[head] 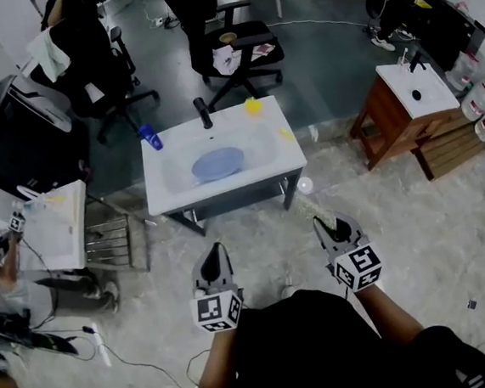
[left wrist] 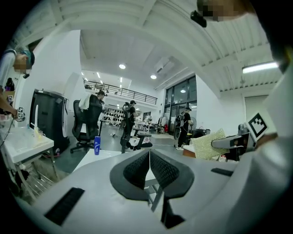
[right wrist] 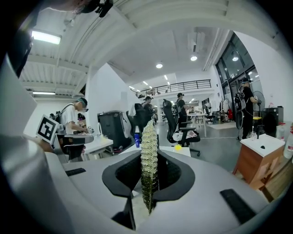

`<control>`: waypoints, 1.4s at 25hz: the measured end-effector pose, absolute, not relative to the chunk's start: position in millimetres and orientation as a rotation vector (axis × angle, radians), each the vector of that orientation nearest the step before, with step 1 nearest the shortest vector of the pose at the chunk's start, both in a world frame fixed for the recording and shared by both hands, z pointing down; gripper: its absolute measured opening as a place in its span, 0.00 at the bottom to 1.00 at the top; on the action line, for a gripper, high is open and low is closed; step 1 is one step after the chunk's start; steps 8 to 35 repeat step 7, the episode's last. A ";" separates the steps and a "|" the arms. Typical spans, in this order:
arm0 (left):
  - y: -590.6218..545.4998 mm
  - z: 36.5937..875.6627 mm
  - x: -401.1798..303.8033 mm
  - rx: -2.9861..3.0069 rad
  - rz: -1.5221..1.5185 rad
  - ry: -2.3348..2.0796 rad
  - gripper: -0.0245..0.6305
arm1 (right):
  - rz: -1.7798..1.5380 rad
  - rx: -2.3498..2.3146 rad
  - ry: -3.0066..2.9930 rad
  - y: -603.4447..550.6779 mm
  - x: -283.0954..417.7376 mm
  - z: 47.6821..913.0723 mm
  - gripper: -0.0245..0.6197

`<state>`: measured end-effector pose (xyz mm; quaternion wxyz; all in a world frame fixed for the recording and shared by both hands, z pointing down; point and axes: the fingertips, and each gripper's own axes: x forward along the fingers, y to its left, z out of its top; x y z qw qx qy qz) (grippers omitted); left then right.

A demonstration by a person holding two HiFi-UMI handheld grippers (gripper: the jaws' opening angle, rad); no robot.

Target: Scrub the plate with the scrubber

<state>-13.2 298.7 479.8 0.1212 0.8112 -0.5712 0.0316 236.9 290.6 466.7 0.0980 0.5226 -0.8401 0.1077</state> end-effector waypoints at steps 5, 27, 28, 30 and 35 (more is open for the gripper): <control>298.6 484.0 4.1 2.374 0.096 -1.664 0.04 | 0.325 1.556 -2.484 291.2 251.4 468.7 0.13; 300.6 484.7 12.1 2.377 0.095 -1.652 0.04 | 0.340 1.560 -2.478 295.6 257.7 470.7 0.13; 300.6 484.7 12.1 2.377 0.095 -1.652 0.04 | 0.340 1.560 -2.478 295.6 257.7 470.7 0.13; 300.6 484.7 12.1 2.377 0.095 -1.652 0.04 | 0.340 1.560 -2.478 295.6 257.7 470.7 0.13; 300.6 484.7 12.1 2.377 0.095 -1.652 0.04 | 0.340 1.560 -2.478 295.6 257.7 470.7 0.13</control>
